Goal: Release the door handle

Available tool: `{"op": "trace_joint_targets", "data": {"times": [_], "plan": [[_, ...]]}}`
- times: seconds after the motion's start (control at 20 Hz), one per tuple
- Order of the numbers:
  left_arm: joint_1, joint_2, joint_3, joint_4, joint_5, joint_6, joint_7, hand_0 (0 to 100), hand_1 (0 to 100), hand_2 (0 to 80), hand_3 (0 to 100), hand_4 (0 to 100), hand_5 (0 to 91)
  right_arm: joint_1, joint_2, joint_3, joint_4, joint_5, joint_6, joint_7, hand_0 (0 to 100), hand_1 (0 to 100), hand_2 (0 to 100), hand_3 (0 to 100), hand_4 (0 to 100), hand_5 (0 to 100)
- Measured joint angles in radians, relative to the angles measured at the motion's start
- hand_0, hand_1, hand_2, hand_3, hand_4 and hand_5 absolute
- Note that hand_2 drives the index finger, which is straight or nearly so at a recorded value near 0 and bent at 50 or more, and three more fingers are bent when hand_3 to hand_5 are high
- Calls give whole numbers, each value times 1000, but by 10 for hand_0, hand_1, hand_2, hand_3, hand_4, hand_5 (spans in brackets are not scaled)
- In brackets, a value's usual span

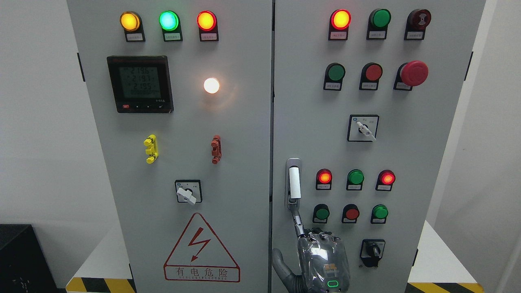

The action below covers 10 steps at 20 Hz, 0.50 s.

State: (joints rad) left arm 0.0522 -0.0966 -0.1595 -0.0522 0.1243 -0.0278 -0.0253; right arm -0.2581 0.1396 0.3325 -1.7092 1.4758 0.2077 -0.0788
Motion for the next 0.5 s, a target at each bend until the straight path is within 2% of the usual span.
{"op": "trace_joint_targets", "data": {"times": [0.5], "plan": [[0,0,0,0,0,4,0,0,0,46,98,0,0,-2,0,-1,2,0,-2,-2,394,260,70,775,742,722]]}}
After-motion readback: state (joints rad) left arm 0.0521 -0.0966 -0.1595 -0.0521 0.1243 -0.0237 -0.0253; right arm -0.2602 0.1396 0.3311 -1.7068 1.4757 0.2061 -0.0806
